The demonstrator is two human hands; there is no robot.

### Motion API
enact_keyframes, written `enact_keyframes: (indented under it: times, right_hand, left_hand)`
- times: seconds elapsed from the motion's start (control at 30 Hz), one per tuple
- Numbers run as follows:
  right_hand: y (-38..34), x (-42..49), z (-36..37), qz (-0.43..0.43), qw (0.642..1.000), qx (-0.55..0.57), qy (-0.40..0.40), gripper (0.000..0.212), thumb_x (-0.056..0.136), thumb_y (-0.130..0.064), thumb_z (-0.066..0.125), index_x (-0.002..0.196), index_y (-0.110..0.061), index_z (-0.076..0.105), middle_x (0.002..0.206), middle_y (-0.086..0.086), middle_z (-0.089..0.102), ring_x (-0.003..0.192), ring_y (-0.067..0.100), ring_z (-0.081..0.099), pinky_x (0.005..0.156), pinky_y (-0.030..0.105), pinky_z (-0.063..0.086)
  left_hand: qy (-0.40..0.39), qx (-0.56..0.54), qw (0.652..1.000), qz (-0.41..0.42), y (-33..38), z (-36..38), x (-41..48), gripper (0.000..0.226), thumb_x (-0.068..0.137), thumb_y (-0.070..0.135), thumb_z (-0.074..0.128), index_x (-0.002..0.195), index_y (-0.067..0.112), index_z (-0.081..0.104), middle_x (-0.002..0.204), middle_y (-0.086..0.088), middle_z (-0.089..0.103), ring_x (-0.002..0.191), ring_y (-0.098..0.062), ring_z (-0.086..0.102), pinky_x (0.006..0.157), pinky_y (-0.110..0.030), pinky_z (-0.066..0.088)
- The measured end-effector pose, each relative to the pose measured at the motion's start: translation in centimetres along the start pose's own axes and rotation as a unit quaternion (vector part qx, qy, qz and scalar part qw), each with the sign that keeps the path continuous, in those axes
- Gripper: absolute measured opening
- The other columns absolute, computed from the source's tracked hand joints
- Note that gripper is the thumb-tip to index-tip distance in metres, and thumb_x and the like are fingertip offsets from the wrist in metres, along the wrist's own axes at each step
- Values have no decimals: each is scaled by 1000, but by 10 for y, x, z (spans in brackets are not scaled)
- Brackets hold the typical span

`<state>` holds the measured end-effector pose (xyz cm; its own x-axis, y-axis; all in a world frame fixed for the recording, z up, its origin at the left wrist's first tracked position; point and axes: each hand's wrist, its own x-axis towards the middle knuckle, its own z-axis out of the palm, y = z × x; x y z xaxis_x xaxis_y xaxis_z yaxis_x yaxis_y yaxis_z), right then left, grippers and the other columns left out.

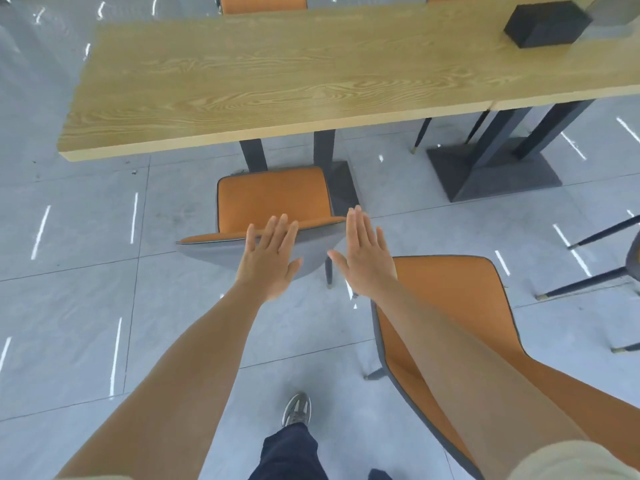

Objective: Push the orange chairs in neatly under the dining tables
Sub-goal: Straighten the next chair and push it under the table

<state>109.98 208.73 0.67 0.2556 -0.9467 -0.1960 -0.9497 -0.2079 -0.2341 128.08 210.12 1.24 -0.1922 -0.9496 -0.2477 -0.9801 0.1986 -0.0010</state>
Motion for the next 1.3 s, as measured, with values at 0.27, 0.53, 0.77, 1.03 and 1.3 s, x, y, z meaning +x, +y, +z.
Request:
enact_keyframes:
  times: [0.27,0.53,0.77,1.03,1.3]
  right_hand:
    - [113,-125,-30,17,999,-42,15,74,98,-50,17,143,-6,-23,155,10,-22,144,23,-18,116,37,-9]
    - [237,-271,-48,36,998,-51,-5,76,96,-53,16,144,-7,-22,155,10,-22,144,24,-16,118,39,-6]
    - [302,-343,-36,73,997,-14,-27,86,93,-57,26,145,-6,-20,156,9,-18,145,21,-13,118,37,-3]
    - [332,-379,-8,-14,997,-35,-73,94,88,-54,48,148,-8,-7,159,7,2,145,22,11,116,34,10]
    - [337,-352,-3,-32,991,-131,-17,46,76,-25,74,112,-9,50,93,9,64,87,27,59,65,29,31]
  left_hand:
    - [26,-20,999,2,174,1,-57,62,99,44,16,146,15,-12,157,-6,-14,145,-24,-13,117,-46,-7]
    - [17,-68,995,73,356,9,-125,69,96,52,21,147,14,-8,158,-6,-10,145,-21,-12,117,-43,-7]
    - [-55,-64,987,138,418,25,-168,76,92,58,27,147,18,-9,157,-4,-11,145,-18,-10,118,-40,-5]
    - [-99,-62,990,75,423,52,-175,70,85,32,60,143,21,23,145,-5,39,125,-28,44,94,-38,42]
    - [-58,-6,996,74,428,64,-166,48,90,17,53,135,17,35,114,-10,58,103,-30,56,81,-37,47]
